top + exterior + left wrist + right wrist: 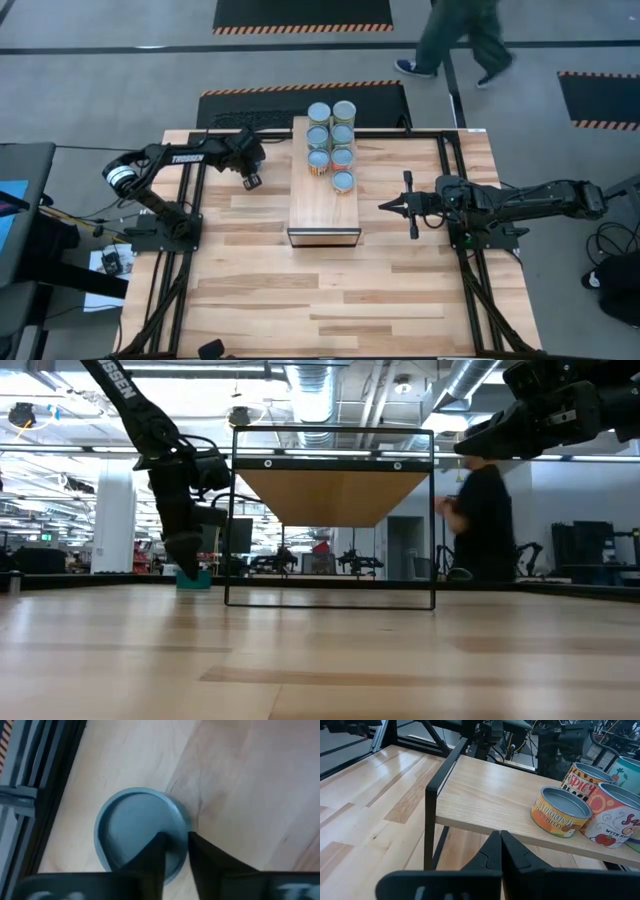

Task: Pick and place cans onto a shelf
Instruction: Put the canned tuna on the shelf

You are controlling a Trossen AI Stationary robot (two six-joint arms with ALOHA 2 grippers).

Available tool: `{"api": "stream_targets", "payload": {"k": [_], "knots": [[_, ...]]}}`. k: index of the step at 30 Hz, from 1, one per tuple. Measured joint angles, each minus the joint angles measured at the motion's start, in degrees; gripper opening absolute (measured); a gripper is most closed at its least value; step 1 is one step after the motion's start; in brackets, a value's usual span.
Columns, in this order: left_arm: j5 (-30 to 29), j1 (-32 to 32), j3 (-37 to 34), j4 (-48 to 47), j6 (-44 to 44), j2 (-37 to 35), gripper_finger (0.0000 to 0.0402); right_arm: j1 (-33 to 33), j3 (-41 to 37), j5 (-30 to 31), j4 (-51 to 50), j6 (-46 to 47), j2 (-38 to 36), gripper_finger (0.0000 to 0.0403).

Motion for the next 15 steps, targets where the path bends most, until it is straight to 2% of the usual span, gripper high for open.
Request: {"api": "stream_targets", "payload": {"k": [4, 10, 15], "knots": [[-0.3, -0.7, 0.5, -1.6, 1.5, -0.7, 0.0011, 0.0, 0.0, 0.0, 0.0, 0.0, 0.0, 0.0008], [-0.6, -2.4, 5.5, -11.1, -0.1, -5.2, 0.0002, 0.0, 0.0, 0.0, 0.0, 0.0, 0.0, 0.0008], [-4.4, -8.3, 10.2, -20.3, -3.7, -12.3, 0.0001, 0.0, 0.0, 0.0, 0.0, 0.0, 0.0, 0.0008]]}}
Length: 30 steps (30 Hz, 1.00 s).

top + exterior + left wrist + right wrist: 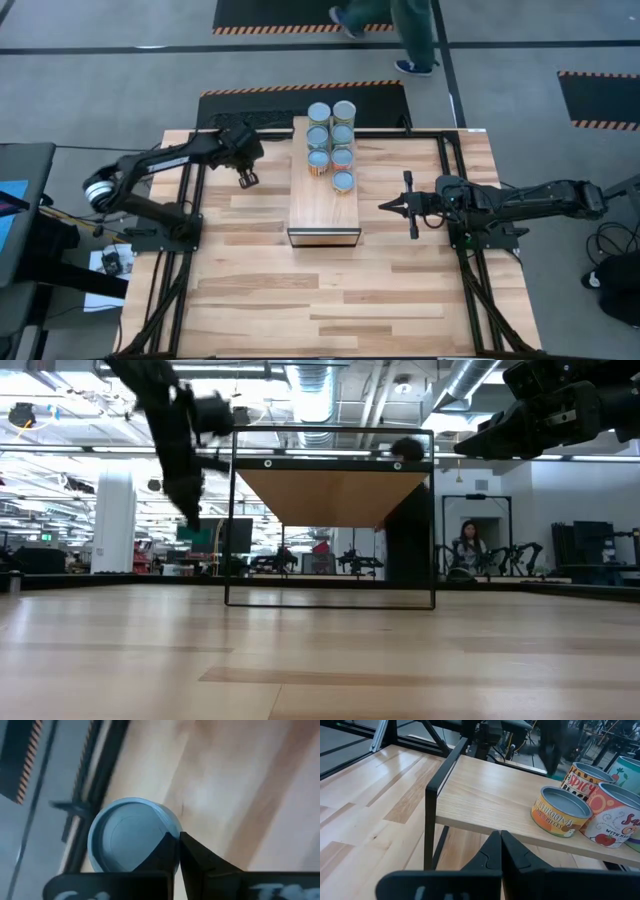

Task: Pick and place cans onto a shelf
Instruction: Put the canned tuna on the shelf

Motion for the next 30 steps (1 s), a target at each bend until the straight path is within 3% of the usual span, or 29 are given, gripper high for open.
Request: {"api": "stream_targets", "payload": {"k": [6, 11, 18, 26, 30], "knots": [[-0.3, -11.1, 5.4, -5.4, -10.9, -7.5, 0.0000, 0.0, 0.0, 0.0, 0.0, -0.3, 0.0, 0.0008], [-0.2, -21.3, 10.3, -5.2, -18.4, -8.0, 0.0000, 0.0, 0.0, 0.0, 0.0, -0.3, 0.0, 0.0008], [-0.6, -29.9, 20.8, -4.3, -21.7, 0.6, 0.0000, 0.0, 0.0, 0.0, 0.1, -0.4, 0.0, 0.0008], [4.7, -31.9, 31.9, -6.2, -19.7, 15.1, 0.0000, 0.0, 0.0, 0.0, 0.0, -0.4, 0.0, 0.0008], [4.5, -31.9, 36.4, -8.2, -19.5, 20.4, 0.0000, 0.0, 0.0, 0.0, -0.4, -0.4, 0.0, 0.0008]]}}
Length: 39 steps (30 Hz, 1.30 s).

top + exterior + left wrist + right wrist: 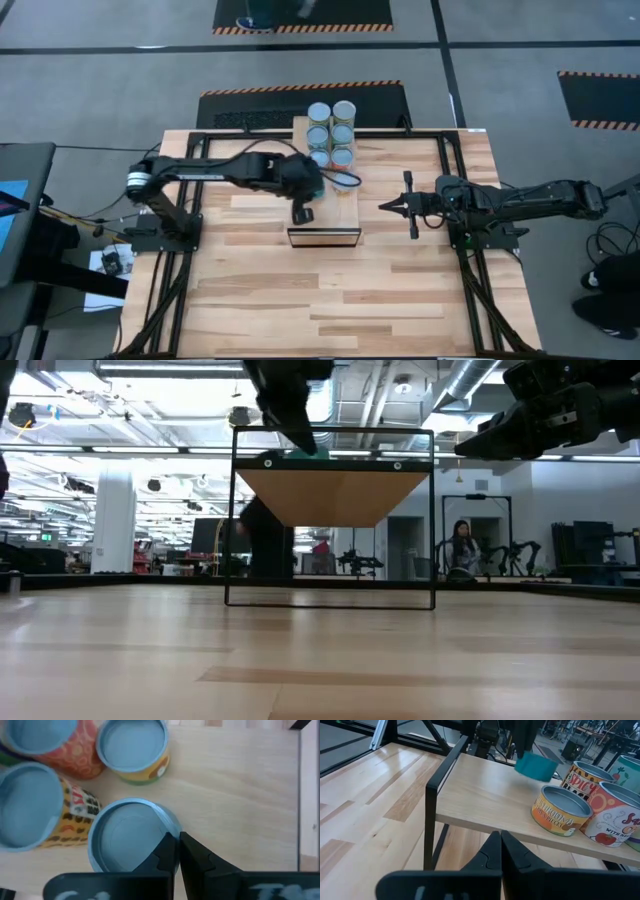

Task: Pick and place cans onto a shelf
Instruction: Put the canned tuna on the shelf

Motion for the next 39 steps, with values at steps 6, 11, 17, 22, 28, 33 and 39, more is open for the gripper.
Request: {"api": "stream_targets", "payload": {"k": [6, 11, 17, 22, 28, 33, 39], "knots": [[-0.2, 0.3, 3.2, -2.0, -0.5, 4.4, 0.0000, 0.0, 0.0, 0.0, -0.3, 0.0, 0.0, 0.0008], [-1.3, 0.2, 3.4, -2.0, -1.2, 4.8, 0.0000, 0.0, 0.0, 0.0, -0.5, 0.0, 0.0, 0.0008], [-1.9, 0.9, 3.4, -1.6, -1.1, 4.8, 0.0003, 0.0, 0.0, 0.0, -0.4, 0.0, 0.0, 0.0008], [-2.6, 1.8, 3.4, 0.1, -0.9, 5.0, 0.0004, 0.0, 0.0, 0.0, -0.4, 0.0, 0.0, 0.0008], [-2.5, 1.8, 3.4, 0.9, -0.9, 5.0, 0.0005, 0.0, 0.0, 0.0, -0.4, 0.0, 0.0, 0.0008], [-0.3, 1.8, 3.4, 0.9, -1.5, 5.0, 0.0005, 0.0, 0.0, 0.0, -0.4, 0.0, 0.0, 0.0008], [-0.1, 1.8, 3.4, 0.9, -1.8, 5.0, 0.0024, 0.0, 0.0, 0.0, -0.4, 0.0, 0.0, 0.0008]]}}
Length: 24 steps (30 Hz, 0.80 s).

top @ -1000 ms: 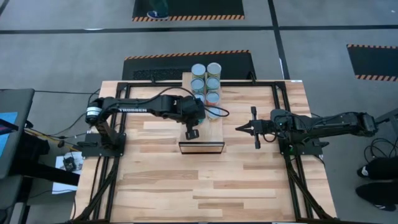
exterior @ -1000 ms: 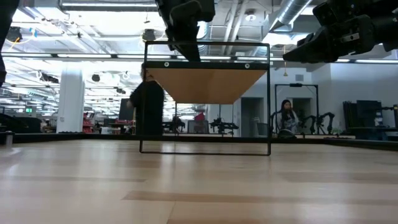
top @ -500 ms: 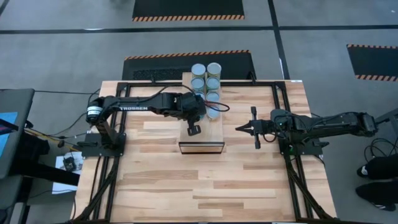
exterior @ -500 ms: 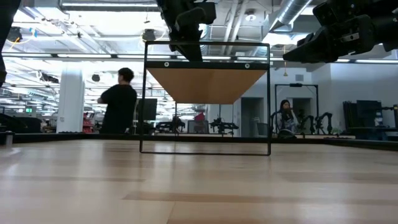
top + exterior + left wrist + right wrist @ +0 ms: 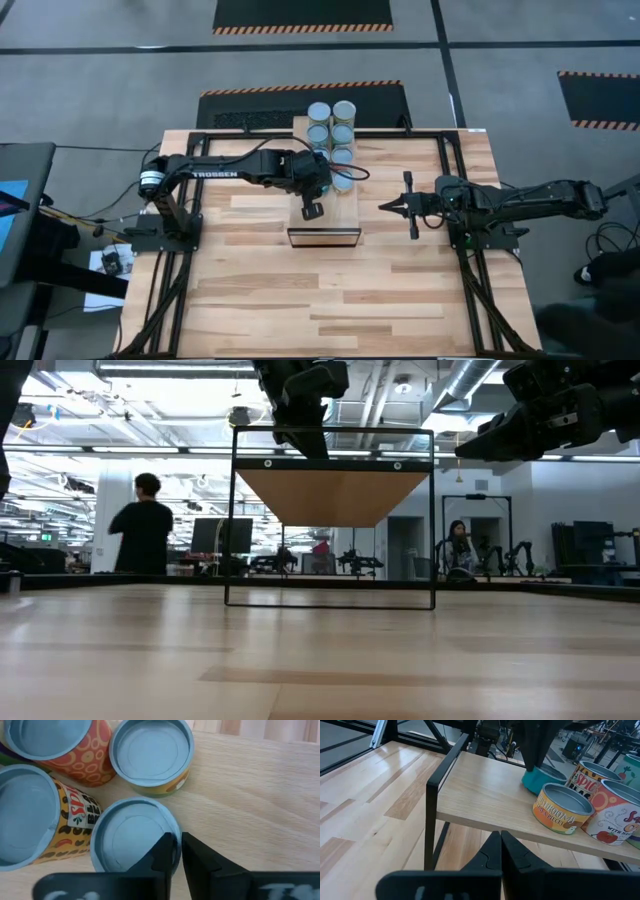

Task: Pick and place cans onto a shelf
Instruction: Put the canned tuna on the shelf, then return to Home Position

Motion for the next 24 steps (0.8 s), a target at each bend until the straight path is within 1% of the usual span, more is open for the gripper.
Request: {"api": "stream_targets", "payload": {"k": [6, 10, 14, 20, 22, 24], "knots": [[0.0, 0.0, 0.0, 0.0, 0.0, 0.0, 0.0075, 0.0, 0.0, 0.0, 0.0, 0.0, 0.0, 0.0008], [-0.1, 0.0, -0.1, -0.1, 1.2, -0.3, 0.0092, 0.0, 0.0, 0.0, 0.0, 0.0, 0.0, 0.0008], [-1.5, -0.6, -0.1, -0.5, 1.6, -3.1, 0.0088, 0.0, 0.0, 0.0, 0.0, 0.0, 0.0, 0.0008], [-3.4, -3.2, -0.1, -1.5, 2.0, -6.4, 0.0069, 0.0, 0.0, 0.0, 0.0, 0.0, 0.0, 0.0008], [-4.0, -4.7, -2.2, 0.5, 2.4, -7.8, 0.0058, 0.0, 0.0, 0.0, 0.0, 0.0, 0.0, 0.0008], [-4.1, -5.9, -6.4, 4.1, 3.1, -9.6, 0.0047, 0.0, 0.0, 0.0, 0.0, 0.0, 0.0, 0.0008]]}}
